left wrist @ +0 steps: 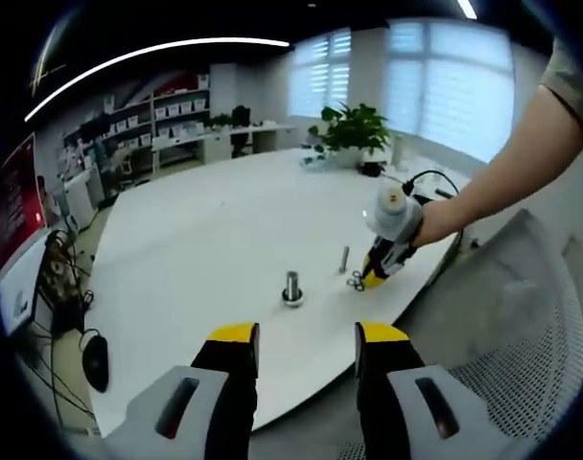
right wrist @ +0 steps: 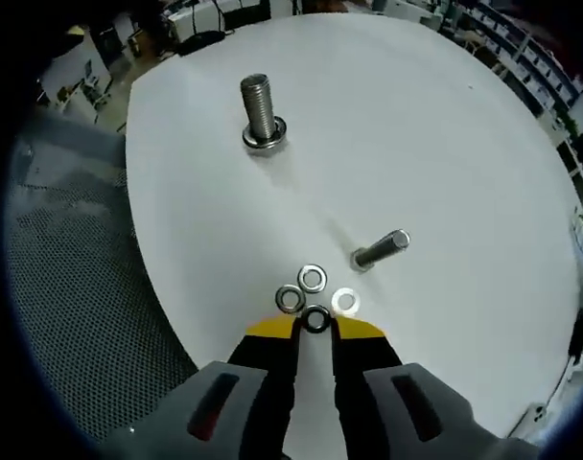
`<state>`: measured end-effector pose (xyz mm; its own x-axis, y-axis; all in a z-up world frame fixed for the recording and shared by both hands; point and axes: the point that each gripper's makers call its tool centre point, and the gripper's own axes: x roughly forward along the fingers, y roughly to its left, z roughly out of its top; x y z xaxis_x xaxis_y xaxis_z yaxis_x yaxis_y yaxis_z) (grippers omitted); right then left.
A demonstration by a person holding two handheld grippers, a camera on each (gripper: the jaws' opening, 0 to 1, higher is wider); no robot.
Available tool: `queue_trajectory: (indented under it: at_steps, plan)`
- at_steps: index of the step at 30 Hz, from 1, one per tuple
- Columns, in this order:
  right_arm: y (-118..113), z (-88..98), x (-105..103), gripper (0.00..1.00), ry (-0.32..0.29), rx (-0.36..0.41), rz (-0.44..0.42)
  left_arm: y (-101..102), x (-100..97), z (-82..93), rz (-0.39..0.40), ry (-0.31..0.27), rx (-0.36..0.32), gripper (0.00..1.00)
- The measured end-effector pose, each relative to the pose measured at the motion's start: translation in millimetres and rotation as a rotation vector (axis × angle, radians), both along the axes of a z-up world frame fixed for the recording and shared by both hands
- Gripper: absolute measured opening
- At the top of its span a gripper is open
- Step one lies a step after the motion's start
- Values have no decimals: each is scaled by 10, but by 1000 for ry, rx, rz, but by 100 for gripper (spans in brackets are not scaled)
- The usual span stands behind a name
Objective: Place the washer onto the threaded stud by aligning its center hole with the stud, sliding it down to the base, and recovering from edge contact or off-axis alignment until the washer reaches the visible bottom stop.
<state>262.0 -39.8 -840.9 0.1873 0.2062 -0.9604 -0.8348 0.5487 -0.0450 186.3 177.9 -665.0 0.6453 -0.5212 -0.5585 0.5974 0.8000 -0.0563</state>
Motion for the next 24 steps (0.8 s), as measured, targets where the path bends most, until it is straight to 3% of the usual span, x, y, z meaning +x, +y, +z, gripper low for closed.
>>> queue_trajectory:
  at_steps: [5,7,13,16,24]
  plan:
    - [-45,-7,-39,17,29,9,31,-10,-6,3,-5,-1,-1,38]
    - [-41,-8,-45,17,42,-15,85,-15,-9,7,-6,0,-6,38]
    - [-16,-22,-40,18,90,-95,103,-32,-24,-8,-22,6,0,38]
    - [-6,-31,-47,18,93,-133,153,-27,-20,0,-19,2,-2,38]
    - [-17,-15,-70,20,98,-112,174,-22,-12,13,-17,-3,-5,37]
